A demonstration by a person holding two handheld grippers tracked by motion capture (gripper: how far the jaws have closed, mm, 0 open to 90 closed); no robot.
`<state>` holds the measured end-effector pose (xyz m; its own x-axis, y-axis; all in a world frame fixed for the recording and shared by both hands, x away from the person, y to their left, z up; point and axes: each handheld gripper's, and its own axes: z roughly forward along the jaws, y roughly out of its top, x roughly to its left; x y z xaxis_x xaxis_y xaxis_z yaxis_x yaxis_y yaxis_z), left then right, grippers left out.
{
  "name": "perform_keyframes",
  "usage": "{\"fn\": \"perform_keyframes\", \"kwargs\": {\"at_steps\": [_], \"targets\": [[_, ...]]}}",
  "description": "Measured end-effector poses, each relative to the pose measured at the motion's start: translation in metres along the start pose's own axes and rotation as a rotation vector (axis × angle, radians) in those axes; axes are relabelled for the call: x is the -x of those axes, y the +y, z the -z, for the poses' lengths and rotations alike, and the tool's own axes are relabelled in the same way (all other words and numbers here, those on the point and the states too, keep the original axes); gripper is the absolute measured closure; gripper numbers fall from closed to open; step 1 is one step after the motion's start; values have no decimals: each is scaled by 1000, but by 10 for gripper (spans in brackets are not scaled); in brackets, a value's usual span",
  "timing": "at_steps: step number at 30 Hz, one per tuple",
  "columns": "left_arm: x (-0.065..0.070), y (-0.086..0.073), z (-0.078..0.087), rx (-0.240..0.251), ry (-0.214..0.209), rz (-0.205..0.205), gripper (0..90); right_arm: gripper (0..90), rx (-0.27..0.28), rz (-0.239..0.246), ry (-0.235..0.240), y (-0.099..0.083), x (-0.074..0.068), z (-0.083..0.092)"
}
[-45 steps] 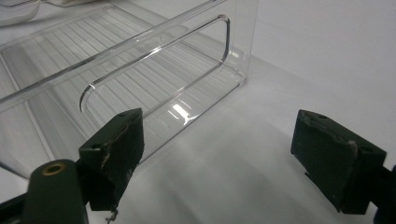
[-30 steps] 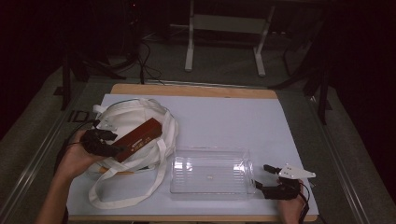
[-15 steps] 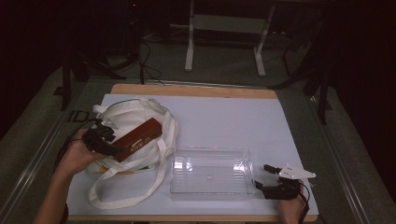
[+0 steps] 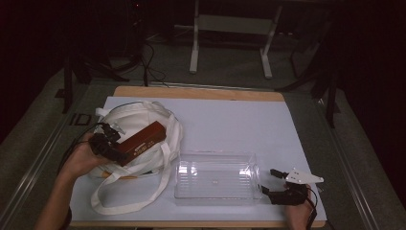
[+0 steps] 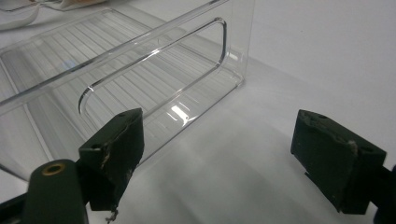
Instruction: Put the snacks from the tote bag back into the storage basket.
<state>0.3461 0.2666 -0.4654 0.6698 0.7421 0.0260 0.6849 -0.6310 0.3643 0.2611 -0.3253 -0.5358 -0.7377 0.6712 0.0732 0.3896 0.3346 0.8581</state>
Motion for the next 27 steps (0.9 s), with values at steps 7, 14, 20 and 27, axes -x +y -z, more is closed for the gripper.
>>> {"fn": "perform_keyframes", "kwargs": {"at_steps": [7, 14, 20, 27], "targets": [[3, 5, -7, -54, -35, -11, 382, 172, 0, -1, 0, 0, 0, 0], [5, 10, -17, -139, -77, -8, 390, 171, -2, -1, 0, 0, 0, 0], [6, 14, -30, -206, -80, 5, 396, 171, 0, -1, 2, 0, 0, 0], [7, 19, -33, -250, -80, 11, 398, 172, -2, 0, 2, 0, 0, 0]]}}
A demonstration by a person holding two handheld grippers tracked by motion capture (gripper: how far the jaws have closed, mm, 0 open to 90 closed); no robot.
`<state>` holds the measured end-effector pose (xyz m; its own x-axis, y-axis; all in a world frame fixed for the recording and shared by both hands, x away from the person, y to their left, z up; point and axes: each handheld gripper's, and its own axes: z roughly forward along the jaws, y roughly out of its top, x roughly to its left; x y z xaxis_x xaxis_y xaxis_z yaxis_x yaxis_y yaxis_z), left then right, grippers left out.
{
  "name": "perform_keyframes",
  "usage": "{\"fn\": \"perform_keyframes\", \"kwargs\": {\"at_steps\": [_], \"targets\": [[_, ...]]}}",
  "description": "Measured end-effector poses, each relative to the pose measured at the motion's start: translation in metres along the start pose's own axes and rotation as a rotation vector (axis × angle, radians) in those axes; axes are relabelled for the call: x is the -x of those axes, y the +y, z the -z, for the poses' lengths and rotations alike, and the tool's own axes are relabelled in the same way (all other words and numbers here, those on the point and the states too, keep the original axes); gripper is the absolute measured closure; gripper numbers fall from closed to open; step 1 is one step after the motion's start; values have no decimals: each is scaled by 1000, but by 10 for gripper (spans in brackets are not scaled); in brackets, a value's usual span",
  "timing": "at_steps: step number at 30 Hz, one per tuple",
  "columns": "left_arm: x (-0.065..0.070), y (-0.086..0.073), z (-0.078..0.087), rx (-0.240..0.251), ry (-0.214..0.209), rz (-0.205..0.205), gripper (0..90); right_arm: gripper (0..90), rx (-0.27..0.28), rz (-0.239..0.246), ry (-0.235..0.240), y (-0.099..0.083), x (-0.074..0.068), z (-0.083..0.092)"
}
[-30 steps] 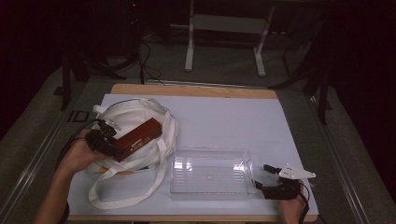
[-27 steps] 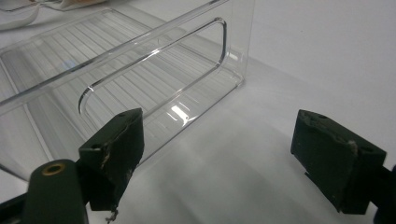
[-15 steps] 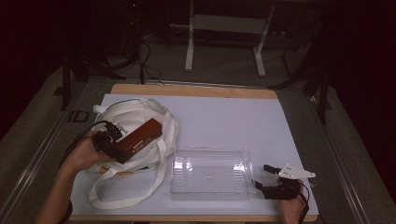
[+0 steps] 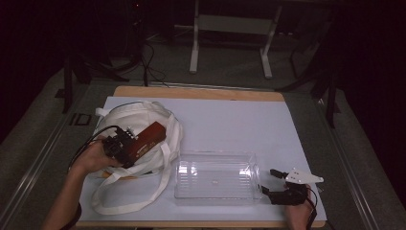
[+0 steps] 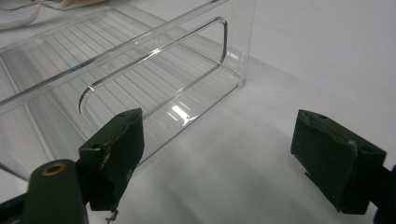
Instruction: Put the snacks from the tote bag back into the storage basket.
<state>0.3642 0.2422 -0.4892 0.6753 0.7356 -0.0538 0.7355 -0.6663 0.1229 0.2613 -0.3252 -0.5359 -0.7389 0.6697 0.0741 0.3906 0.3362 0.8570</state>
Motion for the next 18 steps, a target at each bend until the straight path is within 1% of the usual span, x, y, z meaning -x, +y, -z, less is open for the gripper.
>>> {"fn": "perform_keyframes", "kwargs": {"at_steps": [2, 5, 9, 12, 13, 16, 18], "targets": [[-1, 1, -3, -12, -14, 11, 399, 171, 0, -1, 1, 0, 0, 0], [-2, 1, -4, -16, -19, 15, 400, 171, 0, -1, 1, 0, 0, 0], [0, 1, -4, -17, -8, -7, 416, 171, 0, -1, 2, 0, 0, 0], [0, 1, -3, -16, -9, -7, 422, 171, 0, -1, 2, 0, 0, 0], [-2, 2, -2, -28, -22, 17, 428, 172, 0, 0, 2, 0, 0, 0], [-1, 4, 0, -47, -17, 23, 431, 172, 1, 0, 1, 0, 0, 0], [0, 5, 2, -51, -15, 28, 432, 171, 0, -1, 2, 0, 0, 0]]}}
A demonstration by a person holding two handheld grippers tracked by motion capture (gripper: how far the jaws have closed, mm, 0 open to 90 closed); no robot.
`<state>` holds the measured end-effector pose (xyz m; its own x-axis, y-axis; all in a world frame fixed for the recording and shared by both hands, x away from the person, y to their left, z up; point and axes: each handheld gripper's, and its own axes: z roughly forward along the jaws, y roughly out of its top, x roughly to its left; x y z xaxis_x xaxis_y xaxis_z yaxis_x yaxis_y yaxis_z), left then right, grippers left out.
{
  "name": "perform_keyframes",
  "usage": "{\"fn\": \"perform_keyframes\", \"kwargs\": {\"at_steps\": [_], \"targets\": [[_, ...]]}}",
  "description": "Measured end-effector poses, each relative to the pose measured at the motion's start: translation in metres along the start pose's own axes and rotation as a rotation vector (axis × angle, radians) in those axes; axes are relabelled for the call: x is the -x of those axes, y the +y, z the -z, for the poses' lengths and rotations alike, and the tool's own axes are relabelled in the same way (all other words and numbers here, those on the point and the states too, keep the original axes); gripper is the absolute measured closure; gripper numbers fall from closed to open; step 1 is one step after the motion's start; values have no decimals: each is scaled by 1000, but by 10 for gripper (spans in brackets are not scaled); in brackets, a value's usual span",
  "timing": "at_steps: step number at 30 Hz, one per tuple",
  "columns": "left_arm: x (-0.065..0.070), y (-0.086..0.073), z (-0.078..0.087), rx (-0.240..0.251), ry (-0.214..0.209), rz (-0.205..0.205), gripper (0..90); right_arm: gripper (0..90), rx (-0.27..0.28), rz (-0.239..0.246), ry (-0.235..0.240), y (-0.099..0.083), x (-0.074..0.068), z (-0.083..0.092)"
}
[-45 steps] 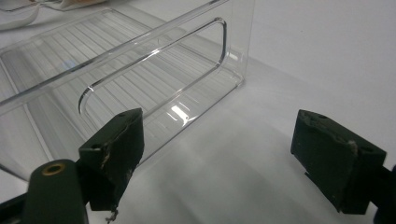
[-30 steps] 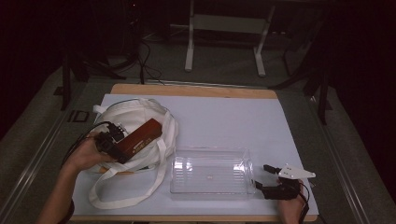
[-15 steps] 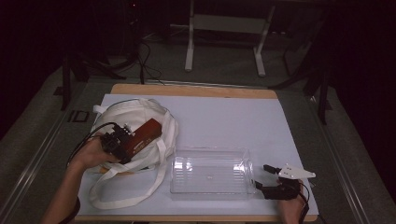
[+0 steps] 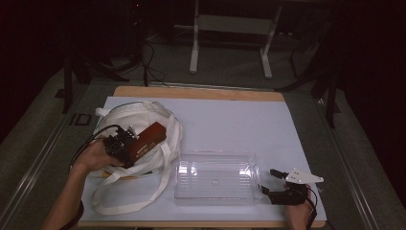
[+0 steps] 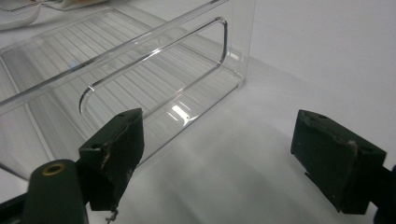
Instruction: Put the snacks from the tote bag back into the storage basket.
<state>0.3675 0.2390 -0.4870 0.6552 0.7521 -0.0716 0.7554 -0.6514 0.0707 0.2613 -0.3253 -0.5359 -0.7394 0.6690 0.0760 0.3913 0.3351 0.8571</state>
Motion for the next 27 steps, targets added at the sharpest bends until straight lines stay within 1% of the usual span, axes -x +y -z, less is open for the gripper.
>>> {"fn": "perform_keyframes", "kwargs": {"at_steps": [4, 6, 8, 10, 13, 14, 16, 19, 20, 21, 22, 24, 25, 26, 27], "targets": [[-1, -3, 4, 10, -24, 24, 434, 171, 0, 2, -1, 0, 0, 0], [-2, -5, 5, 11, -16, 22, 435, 172, 0, 1, -1, 0, 0, 0], [-3, -7, 7, 19, -18, 20, 436, 172, 0, 2, 0, 0, 0, 0], [-4, -9, 10, 39, -31, 23, 436, 171, 0, 2, 0, 0, 0, 0], [-7, -13, 15, 91, -63, 48, 436, 172, 0, 2, 1, 0, 0, 0], [-8, -14, 18, 101, -65, 44, 435, 171, 0, 1, 1, 0, 0, 0], [-8, -15, 20, 109, -66, 45, 436, 171, 0, 1, 1, 0, 0, 0], [-8, -21, 28, 139, -59, 45, 436, 172, 1, 2, 0, 0, 0, 0], [-8, -23, 31, 150, -68, 50, 435, 171, 1, 2, 0, 0, 0, 0], [-8, -25, 33, 163, -73, 47, 435, 171, 1, 2, 0, 0, 0, 0], [-7, -27, 34, 176, -72, 50, 435, 171, 1, 2, 0, 0, 0, 0], [-7, -27, 34, 176, -72, 50, 435, 171, 2, 3, -1, 0, 0, 0], [-4, -33, 40, 206, -59, 55, 435, 172, 2, 3, 0, 0, 0, 0], [-4, -33, 40, 206, -59, 55, 435, 172, 2, 3, 0, 0, 0, 0], [-1, -36, 44, 209, -48, 46, 435, 172, 0, 3, -1, 0, 0, 0]]}}
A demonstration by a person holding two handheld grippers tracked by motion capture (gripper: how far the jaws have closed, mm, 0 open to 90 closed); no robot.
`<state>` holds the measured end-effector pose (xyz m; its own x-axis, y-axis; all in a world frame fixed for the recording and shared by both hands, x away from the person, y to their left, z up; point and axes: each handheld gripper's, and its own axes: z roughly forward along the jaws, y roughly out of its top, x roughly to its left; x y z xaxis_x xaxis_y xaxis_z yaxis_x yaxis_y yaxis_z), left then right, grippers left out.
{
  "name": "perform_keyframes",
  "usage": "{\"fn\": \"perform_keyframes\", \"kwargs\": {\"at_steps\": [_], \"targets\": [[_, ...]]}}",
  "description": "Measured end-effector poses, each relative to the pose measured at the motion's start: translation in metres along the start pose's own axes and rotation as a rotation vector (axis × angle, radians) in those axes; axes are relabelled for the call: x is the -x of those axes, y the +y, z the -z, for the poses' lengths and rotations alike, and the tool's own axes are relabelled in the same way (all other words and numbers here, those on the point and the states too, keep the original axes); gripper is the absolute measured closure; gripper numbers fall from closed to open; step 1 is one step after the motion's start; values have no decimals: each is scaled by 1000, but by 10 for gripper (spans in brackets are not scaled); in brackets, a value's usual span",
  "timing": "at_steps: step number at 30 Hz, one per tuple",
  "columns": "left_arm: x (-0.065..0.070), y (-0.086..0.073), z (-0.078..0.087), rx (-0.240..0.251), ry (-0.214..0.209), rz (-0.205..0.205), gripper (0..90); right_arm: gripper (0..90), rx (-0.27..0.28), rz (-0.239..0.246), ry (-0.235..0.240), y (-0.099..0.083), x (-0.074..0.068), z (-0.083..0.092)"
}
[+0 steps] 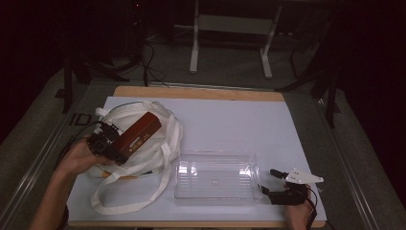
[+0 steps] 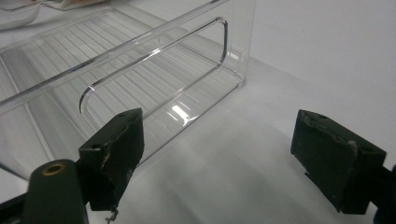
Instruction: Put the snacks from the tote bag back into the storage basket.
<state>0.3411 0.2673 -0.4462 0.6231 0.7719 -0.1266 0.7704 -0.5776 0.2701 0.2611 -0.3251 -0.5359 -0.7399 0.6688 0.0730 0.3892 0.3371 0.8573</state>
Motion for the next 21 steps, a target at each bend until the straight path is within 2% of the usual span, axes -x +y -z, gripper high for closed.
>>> {"fn": "perform_keyframes", "kwargs": {"at_steps": [2, 6, 8, 12, 14, 15, 16, 19, 21], "targets": [[1, -1, 2, 1, 4, -5, 435, 172, 1, 2, 0, 0, 0, 0], [3, -5, 10, 36, 27, -3, 435, 172, 1, 3, -1, 0, 0, 0], [4, -6, 11, 39, 24, -6, 434, 172, 2, 3, 0, 0, 0, 0], [12, -7, 13, 66, 37, -36, 435, 172, 1, 3, 0, 0, 0, 0], [13, -7, 13, 77, 31, -39, 434, 172, 1, 2, 1, 0, 0, 0], [15, -9, 13, 117, -4, -43, 434, 172, 2, 3, 1, 0, 0, 0], [15, -9, 13, 137, -17, -47, 434, 172, 2, 3, 1, 0, 0, 0], [18, -11, 13, 173, -33, -50, 434, 172, 2, 3, 0, 0, 0, 0], [18, -11, 13, 173, -33, -50, 435, 172, 2, 4, 1, 0, 0, 0]]}}
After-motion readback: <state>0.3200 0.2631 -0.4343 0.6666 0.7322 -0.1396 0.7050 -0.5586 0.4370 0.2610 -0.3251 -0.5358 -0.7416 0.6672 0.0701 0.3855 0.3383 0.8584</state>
